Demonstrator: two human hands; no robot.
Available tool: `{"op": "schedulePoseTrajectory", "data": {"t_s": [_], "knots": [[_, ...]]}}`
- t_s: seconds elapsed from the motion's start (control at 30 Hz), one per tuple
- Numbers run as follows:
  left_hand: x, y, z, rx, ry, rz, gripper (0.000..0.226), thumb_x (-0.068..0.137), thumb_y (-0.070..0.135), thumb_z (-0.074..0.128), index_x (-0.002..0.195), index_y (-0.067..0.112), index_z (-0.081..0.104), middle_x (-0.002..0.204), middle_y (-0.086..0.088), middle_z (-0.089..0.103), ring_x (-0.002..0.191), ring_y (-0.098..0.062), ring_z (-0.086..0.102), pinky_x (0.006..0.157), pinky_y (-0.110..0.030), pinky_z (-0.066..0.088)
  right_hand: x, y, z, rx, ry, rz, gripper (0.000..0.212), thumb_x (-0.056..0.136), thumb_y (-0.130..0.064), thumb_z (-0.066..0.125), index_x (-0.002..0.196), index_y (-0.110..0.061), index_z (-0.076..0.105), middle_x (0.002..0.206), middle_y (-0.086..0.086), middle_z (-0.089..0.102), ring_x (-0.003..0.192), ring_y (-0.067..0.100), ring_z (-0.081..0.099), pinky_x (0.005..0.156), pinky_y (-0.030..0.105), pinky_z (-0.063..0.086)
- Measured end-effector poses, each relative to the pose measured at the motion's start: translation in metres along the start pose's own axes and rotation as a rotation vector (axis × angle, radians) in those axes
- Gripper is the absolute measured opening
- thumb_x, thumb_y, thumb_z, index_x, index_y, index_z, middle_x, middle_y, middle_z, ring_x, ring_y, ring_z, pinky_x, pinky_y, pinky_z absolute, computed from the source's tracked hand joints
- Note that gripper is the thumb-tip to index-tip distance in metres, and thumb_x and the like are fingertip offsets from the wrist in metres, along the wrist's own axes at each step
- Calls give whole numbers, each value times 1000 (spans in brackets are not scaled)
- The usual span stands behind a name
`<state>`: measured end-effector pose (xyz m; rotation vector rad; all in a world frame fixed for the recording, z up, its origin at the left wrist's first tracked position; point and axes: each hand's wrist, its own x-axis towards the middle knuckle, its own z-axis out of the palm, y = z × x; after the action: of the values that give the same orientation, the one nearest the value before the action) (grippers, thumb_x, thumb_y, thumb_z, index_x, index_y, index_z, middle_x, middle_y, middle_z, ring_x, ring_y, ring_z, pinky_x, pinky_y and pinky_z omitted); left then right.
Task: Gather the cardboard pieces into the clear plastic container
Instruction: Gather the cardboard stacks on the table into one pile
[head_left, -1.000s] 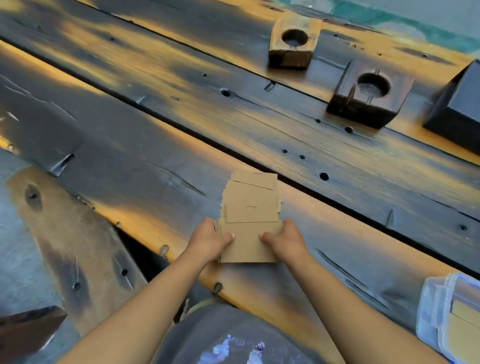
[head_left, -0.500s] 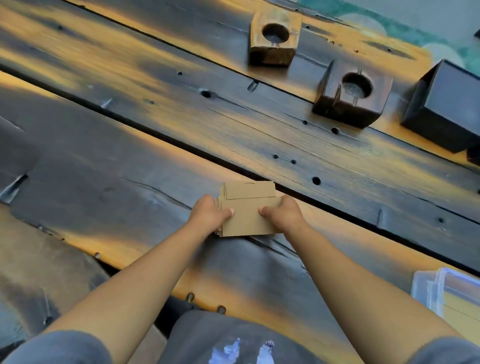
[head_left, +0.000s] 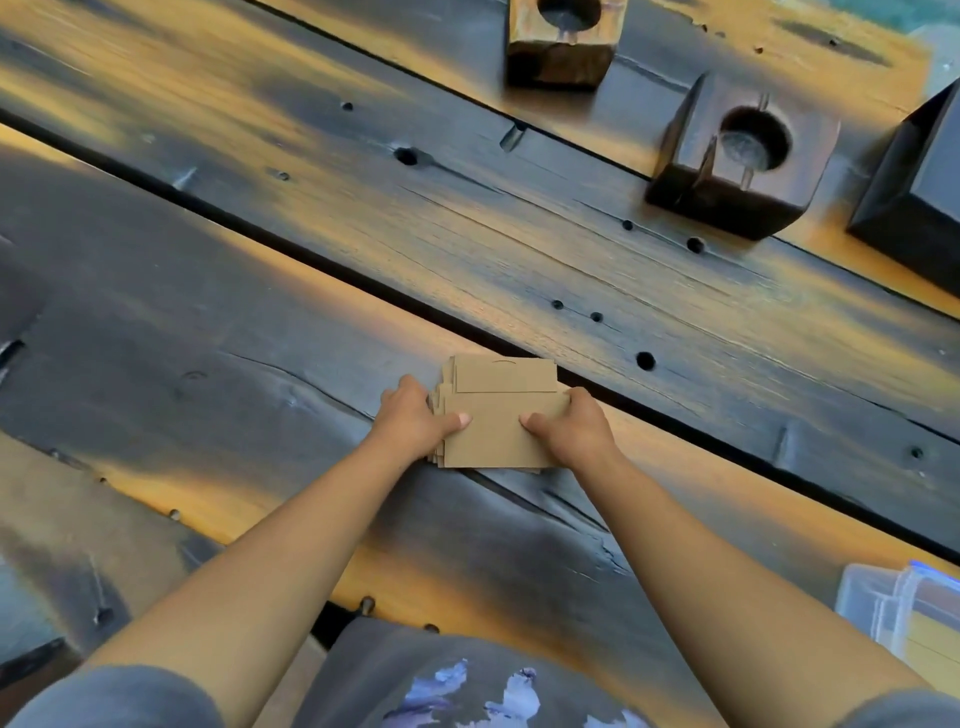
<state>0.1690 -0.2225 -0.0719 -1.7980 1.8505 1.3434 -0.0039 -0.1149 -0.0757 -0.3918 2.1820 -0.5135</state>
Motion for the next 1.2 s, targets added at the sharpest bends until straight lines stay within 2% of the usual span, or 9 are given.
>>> {"op": "schedulePoseTrajectory", "data": {"t_s": [0.2, 0.3, 0.43, 0.57, 0.63, 0.7, 0.83, 0.97, 1.2], "knots": [[-1, -1, -4, -29, -15, -30, 83, 72, 54, 78, 132, 11, 40, 134, -12, 48, 113, -28, 56, 82, -36, 45, -1, 7, -14, 261, -115, 26, 80, 75, -36, 79, 140, -12, 39, 125, 3, 52, 103, 20, 55, 86, 37, 48], [-4, 2, 1, -119, -29, -35, 73, 73, 51, 79, 125, 15, 43, 130, -7, 51, 106, -24, 56, 80, -35, 47, -3, 11, -15, 339, -139, 56, 74, 76, -33, 80, 135, -10, 42, 126, 3, 55, 104, 20, 57, 84, 34, 47], [-8, 7, 10, -298, -90, -60, 62, 71, 36, 84, 118, 12, 53, 122, -8, 65, 109, -27, 64, 95, -46, 55, -9, 12, -9, 376, -180, 90, 63, 73, -29, 82, 122, -14, 45, 108, 1, 60, 90, 12, 60, 68, 29, 50], [-7, 0, 9, -382, -154, -129, 61, 72, 29, 85, 122, 9, 55, 119, -12, 67, 108, -31, 66, 94, -49, 56, -20, 14, -2, 420, -189, 150, 60, 73, -24, 83, 119, -11, 47, 106, 4, 62, 87, 17, 63, 58, 30, 52], [-9, -9, 9, -398, -206, -141, 59, 72, 28, 86, 120, 9, 58, 116, -12, 70, 105, -30, 68, 90, -47, 58, -29, 20, 3, 456, -209, 173, 59, 72, -22, 84, 118, -6, 52, 109, 10, 67, 89, 23, 68, 62, 31, 56], [-12, -17, 9, -420, -252, -136, 56, 71, 28, 87, 117, 8, 61, 113, -12, 72, 98, -26, 70, 76, -38, 60, -39, 26, 5, 499, -234, 187, 58, 71, -21, 84, 119, -4, 56, 108, 14, 71, 90, 27, 72, 66, 35, 61], [-27, -29, 14, -449, -343, -105, 39, 73, 24, 87, 102, 10, 66, 105, -13, 75, 76, -16, 72, 49, -24, 54, -66, 42, 4, 491, -193, 157, 54, 74, -21, 82, 120, -4, 60, 111, 14, 72, 97, 28, 70, 89, 44, 57], [-42, -30, 26, -476, -413, -54, 48, 75, 23, 86, 114, 6, 63, 109, -15, 74, 87, -24, 72, 63, -31, 57, -91, 56, -1, 550, -99, 149, 47, 77, -18, 79, 118, -5, 60, 113, 13, 71, 100, 28, 69, 92, 44, 55], [-86, -20, 45, -498, -363, 113, 48, 72, 23, 88, 96, 22, 47, 105, -5, 65, 90, -17, 67, 61, -28, 53, -132, 94, -21, 675, -53, 83, 40, 80, -16, 75, 117, -9, 63, 111, 11, 73, 101, 28, 69, 92, 46, 55]]}}
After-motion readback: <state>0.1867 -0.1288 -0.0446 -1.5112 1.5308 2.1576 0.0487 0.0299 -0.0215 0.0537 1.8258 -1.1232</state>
